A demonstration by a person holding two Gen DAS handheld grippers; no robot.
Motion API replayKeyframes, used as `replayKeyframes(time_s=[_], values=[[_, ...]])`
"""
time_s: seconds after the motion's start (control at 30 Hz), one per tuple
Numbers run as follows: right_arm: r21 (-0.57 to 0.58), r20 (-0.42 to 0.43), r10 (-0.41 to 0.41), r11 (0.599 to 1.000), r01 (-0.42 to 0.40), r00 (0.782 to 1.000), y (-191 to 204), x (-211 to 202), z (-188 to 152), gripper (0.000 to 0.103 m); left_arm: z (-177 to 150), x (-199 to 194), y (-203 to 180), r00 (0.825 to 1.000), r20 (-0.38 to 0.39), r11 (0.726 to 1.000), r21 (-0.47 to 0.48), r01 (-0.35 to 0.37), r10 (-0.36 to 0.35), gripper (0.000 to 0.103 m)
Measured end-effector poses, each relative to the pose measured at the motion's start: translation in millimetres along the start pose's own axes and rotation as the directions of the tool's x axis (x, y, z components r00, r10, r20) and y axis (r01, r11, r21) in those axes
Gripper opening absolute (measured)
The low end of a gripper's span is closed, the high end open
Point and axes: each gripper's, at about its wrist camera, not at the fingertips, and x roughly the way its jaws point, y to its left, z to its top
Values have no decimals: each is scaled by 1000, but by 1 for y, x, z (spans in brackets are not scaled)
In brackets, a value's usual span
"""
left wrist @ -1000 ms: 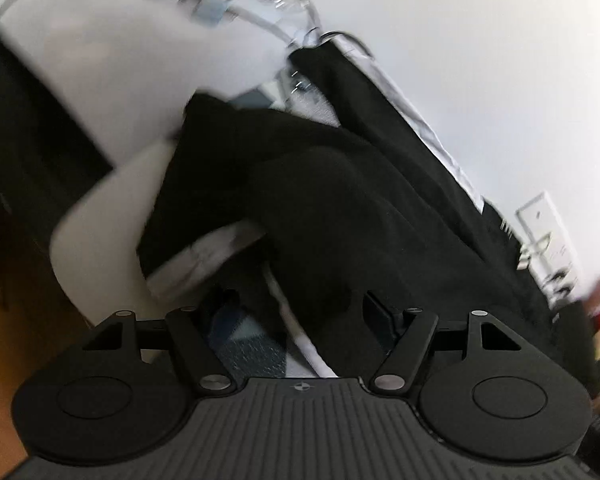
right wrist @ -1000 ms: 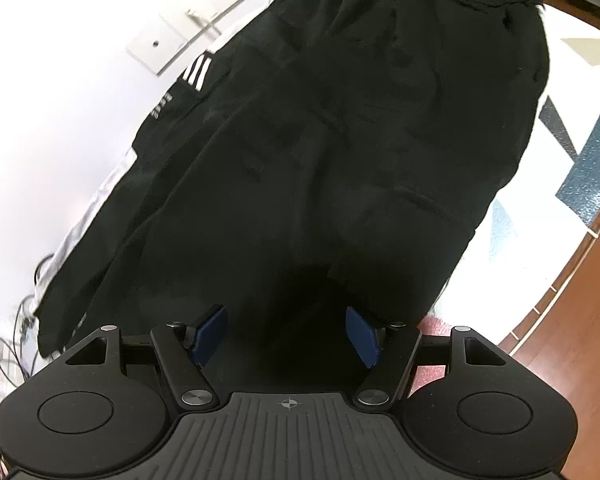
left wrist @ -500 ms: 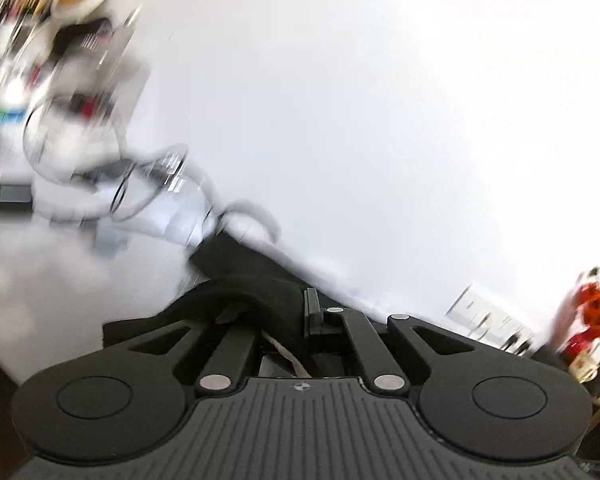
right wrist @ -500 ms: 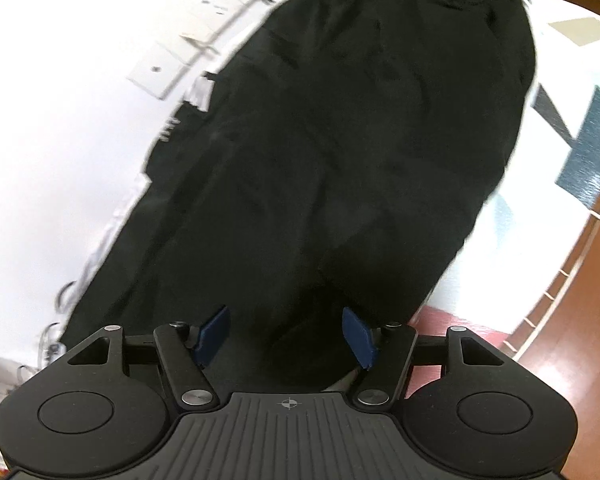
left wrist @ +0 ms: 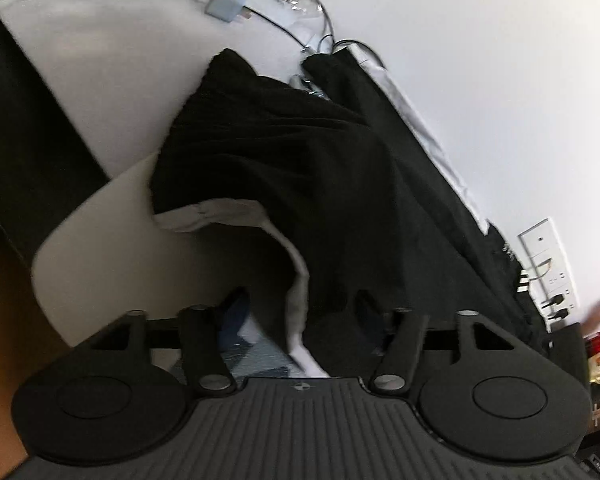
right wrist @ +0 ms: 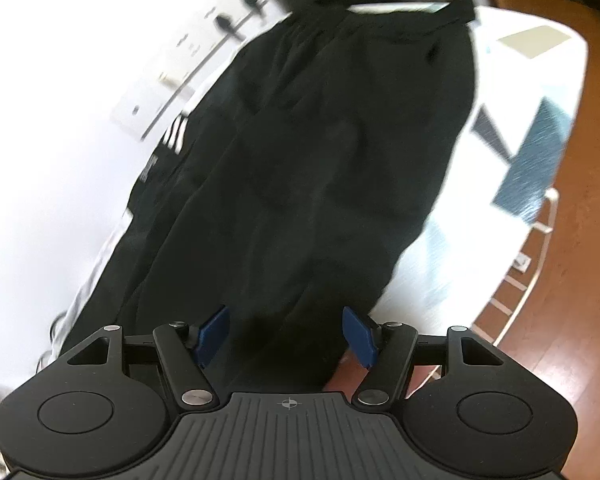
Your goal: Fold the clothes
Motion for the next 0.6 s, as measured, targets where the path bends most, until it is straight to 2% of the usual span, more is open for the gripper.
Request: replayKeyframes(time_s=[0.2,0.27,0.3,0.33,0.47,0.6], values=[[103,97,-46,994,36,994,-38,-24,21,61,-4,11,-15,1000,2,999,44,11,-11,68],[156,124,-58,987,39,991,-53,-30,30,61,-6,17,-23,1000,-5,998,69,12,-12,59],[186,137,-60,982,34,989,-62,-31,36,61,-9,20,-28,1000,-24,996,83,17,-15,40],[211,149,-60,977,28,987,-69,-31,41,61,-12,22,-33,999,-44,995,97,23,-19,30],[238,186,-50,971,4,981,-87,-20,61,57,-20,23,-53,999,-38,988,152,5,0,22],[265,203,-44,964,-12,978,-100,-2,83,55,-25,28,-70,999,-27,983,181,-35,40,22]])
